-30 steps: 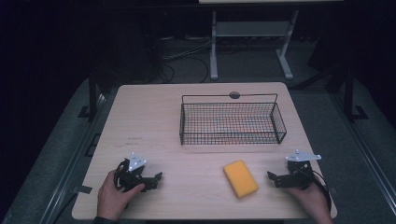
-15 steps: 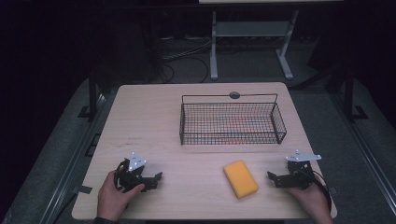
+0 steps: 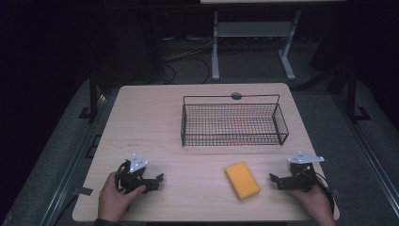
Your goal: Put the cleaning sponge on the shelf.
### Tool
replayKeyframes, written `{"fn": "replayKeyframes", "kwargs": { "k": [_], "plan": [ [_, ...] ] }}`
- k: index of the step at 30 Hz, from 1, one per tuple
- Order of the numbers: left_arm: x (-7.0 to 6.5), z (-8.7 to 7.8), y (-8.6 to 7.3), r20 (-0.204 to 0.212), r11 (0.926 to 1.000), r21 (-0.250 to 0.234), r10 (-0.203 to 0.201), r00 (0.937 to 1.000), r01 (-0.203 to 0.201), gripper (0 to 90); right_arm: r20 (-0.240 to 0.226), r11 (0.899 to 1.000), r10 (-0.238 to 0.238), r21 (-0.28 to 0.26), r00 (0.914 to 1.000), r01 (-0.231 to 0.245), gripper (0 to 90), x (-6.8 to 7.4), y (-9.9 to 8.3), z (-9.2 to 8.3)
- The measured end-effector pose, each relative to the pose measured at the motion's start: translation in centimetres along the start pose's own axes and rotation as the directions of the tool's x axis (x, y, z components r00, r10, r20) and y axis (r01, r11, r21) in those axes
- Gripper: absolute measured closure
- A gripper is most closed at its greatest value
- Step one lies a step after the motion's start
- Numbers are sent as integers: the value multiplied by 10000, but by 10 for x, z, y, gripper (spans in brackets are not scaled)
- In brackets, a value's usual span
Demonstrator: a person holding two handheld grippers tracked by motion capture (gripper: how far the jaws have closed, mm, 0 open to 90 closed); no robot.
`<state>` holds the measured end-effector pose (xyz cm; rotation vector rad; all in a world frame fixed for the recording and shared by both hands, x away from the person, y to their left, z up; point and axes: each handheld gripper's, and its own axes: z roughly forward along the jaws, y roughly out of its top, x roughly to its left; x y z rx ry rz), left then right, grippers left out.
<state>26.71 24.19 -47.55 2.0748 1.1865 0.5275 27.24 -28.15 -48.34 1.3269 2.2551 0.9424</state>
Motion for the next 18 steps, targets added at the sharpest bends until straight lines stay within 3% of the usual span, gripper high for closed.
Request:
{"fn": "replayKeyframes", "kwargs": {
  "k": [10,12,13,16,17,18],
  "plan": [
    [0,0,0,-2,10000,-2,-7,10000,7,128,-1,10000,-20,-9,10000,20,17,0,0,0],
    [0,0,0,-1,10000,-3,-8,10000,8,128,-32,9999,-62,-117,10000,61,73,0,-1,-2],
    [0,0,0,-2,10000,-1,-6,10000,6,128,-41,9999,-31,-112,10000,30,164,2,1,-4],
    [0,0,0,-1,10000,-3,-8,10000,8,128,44,9998,-192,-33,9998,192,198,4,3,-5],
    [0,0,0,-3,10000,0,-4,10000,4,128,7,9993,-361,-11,9993,361,297,6,4,-7],
    [0,0,0,-3,10000,0,-4,10000,4,128,7,9993,-361,-11,9993,361,297,6,4,-7]
  ]
}}
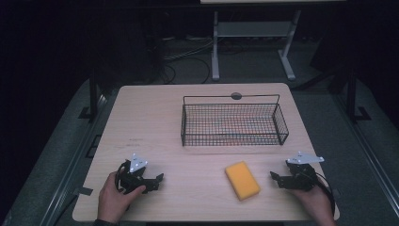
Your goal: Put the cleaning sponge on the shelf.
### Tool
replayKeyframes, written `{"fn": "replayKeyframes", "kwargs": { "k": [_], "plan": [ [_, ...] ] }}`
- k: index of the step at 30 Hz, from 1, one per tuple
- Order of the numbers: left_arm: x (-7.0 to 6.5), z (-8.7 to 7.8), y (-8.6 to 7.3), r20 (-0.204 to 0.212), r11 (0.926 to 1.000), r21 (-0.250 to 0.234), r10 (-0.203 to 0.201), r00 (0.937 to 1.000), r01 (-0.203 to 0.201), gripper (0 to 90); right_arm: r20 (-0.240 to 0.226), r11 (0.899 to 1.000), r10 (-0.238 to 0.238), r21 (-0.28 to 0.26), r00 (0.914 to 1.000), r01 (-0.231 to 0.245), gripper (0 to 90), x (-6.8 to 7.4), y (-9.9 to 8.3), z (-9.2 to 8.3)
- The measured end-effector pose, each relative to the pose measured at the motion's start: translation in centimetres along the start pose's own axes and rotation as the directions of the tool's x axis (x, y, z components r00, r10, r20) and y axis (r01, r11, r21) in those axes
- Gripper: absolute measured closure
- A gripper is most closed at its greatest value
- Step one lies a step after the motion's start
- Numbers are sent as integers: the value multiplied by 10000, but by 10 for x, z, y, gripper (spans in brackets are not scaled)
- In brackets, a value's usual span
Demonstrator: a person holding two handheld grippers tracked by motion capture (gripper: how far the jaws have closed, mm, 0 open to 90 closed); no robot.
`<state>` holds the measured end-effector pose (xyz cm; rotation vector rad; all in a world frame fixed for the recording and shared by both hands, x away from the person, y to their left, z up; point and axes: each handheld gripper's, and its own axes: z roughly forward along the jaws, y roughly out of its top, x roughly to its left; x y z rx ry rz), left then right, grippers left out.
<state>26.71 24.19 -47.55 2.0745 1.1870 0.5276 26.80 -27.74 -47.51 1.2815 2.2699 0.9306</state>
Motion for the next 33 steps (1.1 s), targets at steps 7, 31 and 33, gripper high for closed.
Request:
{"fn": "replayKeyframes", "kwargs": {
  "k": [7,31,33],
  "plan": [
    [0,0,0,-1,10000,0,-2,10000,2,128,-348,10000,-13,91,9994,17,627,0,6,-7],
    [0,0,0,2,10000,0,-4,10000,4,129,-2126,9971,-426,528,9762,550,898,25,45,10],
    [0,0,0,2,10000,2,-4,10000,4,128,-2269,9968,-463,533,9728,599,898,30,47,14]
  ]
}}
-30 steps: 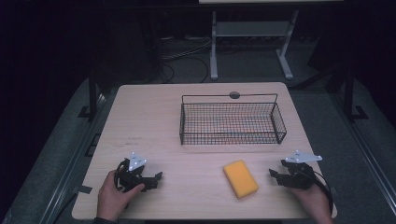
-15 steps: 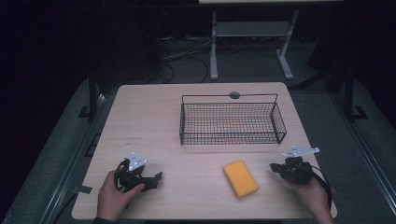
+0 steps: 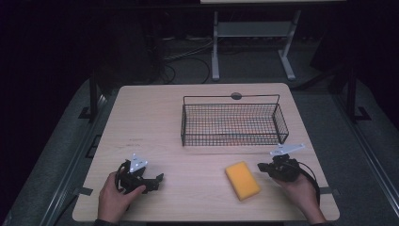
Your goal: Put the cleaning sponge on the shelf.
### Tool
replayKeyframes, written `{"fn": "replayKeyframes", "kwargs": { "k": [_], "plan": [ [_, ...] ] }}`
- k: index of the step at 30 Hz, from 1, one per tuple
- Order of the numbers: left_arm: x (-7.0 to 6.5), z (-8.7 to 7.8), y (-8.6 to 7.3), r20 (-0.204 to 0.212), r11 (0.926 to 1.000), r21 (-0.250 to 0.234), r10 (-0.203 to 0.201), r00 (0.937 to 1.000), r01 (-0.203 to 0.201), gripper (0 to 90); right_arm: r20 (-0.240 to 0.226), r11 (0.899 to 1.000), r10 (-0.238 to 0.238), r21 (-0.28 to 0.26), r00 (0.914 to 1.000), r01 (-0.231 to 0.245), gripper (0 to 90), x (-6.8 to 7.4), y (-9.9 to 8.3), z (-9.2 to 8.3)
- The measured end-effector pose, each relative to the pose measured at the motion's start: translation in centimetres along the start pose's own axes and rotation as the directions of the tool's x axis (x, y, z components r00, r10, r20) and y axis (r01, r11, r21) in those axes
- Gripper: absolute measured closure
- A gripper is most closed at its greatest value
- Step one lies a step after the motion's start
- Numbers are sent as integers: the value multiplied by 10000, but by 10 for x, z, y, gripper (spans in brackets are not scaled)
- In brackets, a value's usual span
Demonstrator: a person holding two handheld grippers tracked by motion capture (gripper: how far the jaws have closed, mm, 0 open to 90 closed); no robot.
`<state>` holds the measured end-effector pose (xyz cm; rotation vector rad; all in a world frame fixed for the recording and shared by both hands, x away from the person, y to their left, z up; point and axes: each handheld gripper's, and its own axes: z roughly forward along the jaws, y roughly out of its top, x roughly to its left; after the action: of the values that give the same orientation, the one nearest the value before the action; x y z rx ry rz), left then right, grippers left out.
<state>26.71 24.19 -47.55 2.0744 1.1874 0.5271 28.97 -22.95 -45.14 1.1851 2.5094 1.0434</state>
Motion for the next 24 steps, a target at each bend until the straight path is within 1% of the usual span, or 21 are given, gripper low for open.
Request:
{"fn": "replayKeyframes", "kwargs": {
  "k": [3,4,7,18,24],
  "plan": [
    [0,0,0,-1,10000,-3,0,10000,0,128,-131,9998,-196,94,9997,197,898,5,6,7],
    [0,0,0,0,10000,0,3,10000,-3,128,-211,9993,-335,147,9992,338,898,9,9,11],
    [0,0,0,9,10000,22,6,10000,-6,129,-277,9987,-454,202,9986,459,898,12,14,16],
    [0,0,0,12,10000,20,2,10000,-2,128,-362,9972,-684,276,9970,694,898,15,27,27],
    [0,0,0,15,10000,26,1,10000,-1,128,-560,9950,-942,292,9940,960,898,19,35,34]
  ]
}}
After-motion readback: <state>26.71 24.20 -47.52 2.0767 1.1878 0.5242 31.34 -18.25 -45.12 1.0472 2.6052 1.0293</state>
